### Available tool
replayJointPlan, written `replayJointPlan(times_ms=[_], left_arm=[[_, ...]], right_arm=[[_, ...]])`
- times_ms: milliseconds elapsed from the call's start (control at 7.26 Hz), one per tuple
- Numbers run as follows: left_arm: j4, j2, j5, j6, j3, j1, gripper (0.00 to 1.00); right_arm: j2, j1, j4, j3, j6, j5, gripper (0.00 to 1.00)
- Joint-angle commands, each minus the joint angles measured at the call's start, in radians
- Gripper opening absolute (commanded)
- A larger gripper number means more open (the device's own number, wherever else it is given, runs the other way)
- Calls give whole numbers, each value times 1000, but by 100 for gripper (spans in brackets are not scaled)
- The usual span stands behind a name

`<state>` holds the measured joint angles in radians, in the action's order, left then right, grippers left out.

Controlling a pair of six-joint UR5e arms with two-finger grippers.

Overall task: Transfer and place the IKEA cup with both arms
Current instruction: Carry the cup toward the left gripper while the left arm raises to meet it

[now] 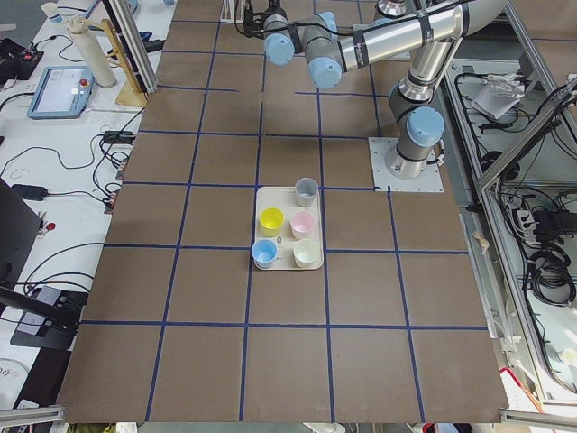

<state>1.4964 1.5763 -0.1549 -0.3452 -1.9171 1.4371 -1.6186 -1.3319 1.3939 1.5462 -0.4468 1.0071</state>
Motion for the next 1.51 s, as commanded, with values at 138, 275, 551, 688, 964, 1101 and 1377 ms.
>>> replayJointPlan(times_ms=[138, 275, 551, 688, 964, 1101, 1377], left_arm=[[-7, 34, 85, 9, -8, 11, 100], [-10, 36, 137, 9, -17, 11, 100], [-13, 51, 208, 6, -17, 51, 100], [-15, 57, 256, 6, -16, 74, 100], [-13, 41, 297, 32, -16, 85, 100], [-13, 18, 294, 78, -16, 85, 100], [-15, 28, 310, 78, -17, 94, 100]], right_arm=[[-9, -7, -9, 5, -263, -64, 46], [-9, -13, -33, 9, -324, -150, 46], [-4, -39, -159, 14, -334, -368, 46], [5, -50, -174, 29, -334, -422, 46], [11, -52, -167, 67, -334, -469, 47], [26, -52, -164, 68, -334, -481, 47], [40, -52, -168, 68, -335, -537, 47]])
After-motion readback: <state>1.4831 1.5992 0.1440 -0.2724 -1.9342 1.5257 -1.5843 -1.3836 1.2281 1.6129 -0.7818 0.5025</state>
